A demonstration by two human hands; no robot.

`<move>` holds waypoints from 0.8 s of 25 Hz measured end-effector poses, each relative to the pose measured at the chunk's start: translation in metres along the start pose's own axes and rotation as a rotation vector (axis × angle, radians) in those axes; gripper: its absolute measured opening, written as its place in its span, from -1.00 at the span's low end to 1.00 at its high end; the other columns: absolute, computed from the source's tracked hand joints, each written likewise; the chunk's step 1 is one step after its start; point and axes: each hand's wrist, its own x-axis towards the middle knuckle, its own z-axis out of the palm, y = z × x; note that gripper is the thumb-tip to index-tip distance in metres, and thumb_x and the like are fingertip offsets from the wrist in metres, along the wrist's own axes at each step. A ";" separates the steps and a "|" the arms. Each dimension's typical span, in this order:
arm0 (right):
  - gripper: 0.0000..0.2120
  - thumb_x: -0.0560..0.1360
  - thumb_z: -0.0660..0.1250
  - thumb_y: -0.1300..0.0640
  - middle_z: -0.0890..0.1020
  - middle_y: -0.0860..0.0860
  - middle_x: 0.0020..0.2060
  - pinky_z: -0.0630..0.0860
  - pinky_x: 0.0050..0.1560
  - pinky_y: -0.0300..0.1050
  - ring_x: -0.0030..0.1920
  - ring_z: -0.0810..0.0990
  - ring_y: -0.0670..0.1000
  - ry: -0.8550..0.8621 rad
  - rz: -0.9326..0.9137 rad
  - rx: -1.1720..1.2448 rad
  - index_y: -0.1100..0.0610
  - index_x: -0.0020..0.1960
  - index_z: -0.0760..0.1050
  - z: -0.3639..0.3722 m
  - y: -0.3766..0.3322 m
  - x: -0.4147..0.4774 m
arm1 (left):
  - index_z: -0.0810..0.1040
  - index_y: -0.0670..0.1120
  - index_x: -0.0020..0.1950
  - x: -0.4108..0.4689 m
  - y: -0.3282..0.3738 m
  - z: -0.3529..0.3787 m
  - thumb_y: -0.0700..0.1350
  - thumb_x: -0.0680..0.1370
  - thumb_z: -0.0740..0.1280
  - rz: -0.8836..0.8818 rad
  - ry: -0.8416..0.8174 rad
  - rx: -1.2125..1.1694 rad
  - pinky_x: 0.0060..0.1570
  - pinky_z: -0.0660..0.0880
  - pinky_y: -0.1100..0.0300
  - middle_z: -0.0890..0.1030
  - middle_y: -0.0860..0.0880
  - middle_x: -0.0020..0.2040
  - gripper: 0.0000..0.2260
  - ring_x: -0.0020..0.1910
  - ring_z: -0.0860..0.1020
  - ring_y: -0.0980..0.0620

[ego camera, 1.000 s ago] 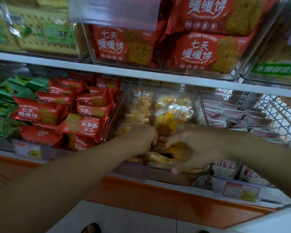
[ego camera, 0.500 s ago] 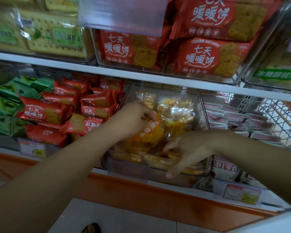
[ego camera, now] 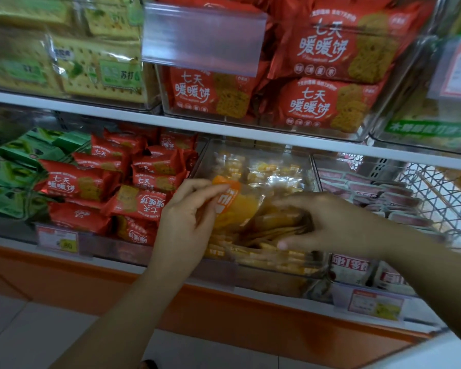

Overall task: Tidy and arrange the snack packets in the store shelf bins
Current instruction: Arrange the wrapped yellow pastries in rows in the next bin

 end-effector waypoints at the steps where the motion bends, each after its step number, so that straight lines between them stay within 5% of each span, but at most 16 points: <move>1: -0.29 0.33 0.37 -0.25 0.45 -0.18 0.29 0.40 0.19 -0.30 0.20 0.46 -0.19 0.097 0.034 0.087 -0.13 0.41 0.25 0.004 0.003 -0.005 | 0.53 0.04 0.15 -0.001 0.003 -0.001 -0.30 0.55 0.26 0.028 0.032 -0.007 -0.10 0.44 0.47 0.46 0.19 0.05 -0.71 -0.02 0.51 0.26; 4: -0.28 0.38 0.40 -0.12 0.41 -0.16 0.25 0.32 0.00 -0.43 0.05 0.43 -0.26 0.441 0.111 0.228 -0.12 0.45 0.16 0.025 -0.001 -0.017 | 0.53 0.10 0.11 -0.001 0.019 -0.002 -0.21 0.56 0.27 0.102 0.114 -0.028 -0.17 0.42 0.50 0.45 0.26 0.04 -0.77 -0.07 0.50 0.28; 7: -0.28 0.34 0.44 -0.09 0.43 -0.14 0.29 0.41 0.22 -0.17 0.26 0.42 -0.12 0.559 0.097 0.355 -0.16 0.42 0.21 0.031 -0.012 -0.017 | 0.54 0.11 0.06 -0.002 0.035 -0.002 -0.24 0.56 0.27 0.179 0.116 -0.091 -0.11 0.43 0.46 0.47 0.31 0.04 -0.75 0.00 0.51 0.27; 11: -0.65 0.26 0.52 -0.02 0.62 0.23 -0.11 0.56 -0.03 0.26 -0.06 0.62 0.22 0.617 0.021 0.903 -0.02 0.01 0.54 0.033 -0.017 -0.027 | 0.53 0.09 -0.02 -0.007 0.059 0.011 -0.28 0.52 0.26 0.025 0.100 -0.378 -0.08 0.50 0.36 0.55 0.22 0.00 -0.75 0.01 0.55 0.23; 13: -0.78 0.32 0.47 0.04 0.60 0.29 -0.16 0.58 -0.07 0.21 -0.09 0.61 0.27 0.698 0.034 0.930 0.06 -0.08 0.56 0.037 -0.015 -0.043 | 0.53 0.07 -0.01 -0.011 0.059 0.015 -0.24 0.52 0.27 -0.006 0.034 -0.426 -0.02 0.49 0.35 0.55 0.20 0.02 -0.79 0.05 0.55 0.19; 16: -0.86 0.38 0.35 0.19 0.69 -0.06 -0.22 0.56 -0.20 -0.33 -0.19 0.66 -0.11 0.762 -0.006 0.835 0.07 -0.06 0.54 0.033 -0.003 -0.080 | 0.53 0.14 0.10 -0.011 0.032 0.007 0.07 0.47 0.28 0.059 -0.281 -0.016 0.18 0.40 0.26 0.47 0.19 0.11 -0.79 0.17 0.46 0.17; 20: -0.91 0.44 0.33 -0.06 0.65 -0.27 -0.16 0.45 -0.15 -0.49 -0.14 0.60 -0.29 0.553 -0.063 0.323 -0.15 -0.06 0.55 0.024 0.010 -0.101 | 0.58 0.20 0.10 -0.004 0.006 0.008 0.22 0.41 0.37 0.231 -0.675 0.683 0.29 0.23 -0.01 0.50 0.16 0.14 -0.71 0.25 0.40 0.04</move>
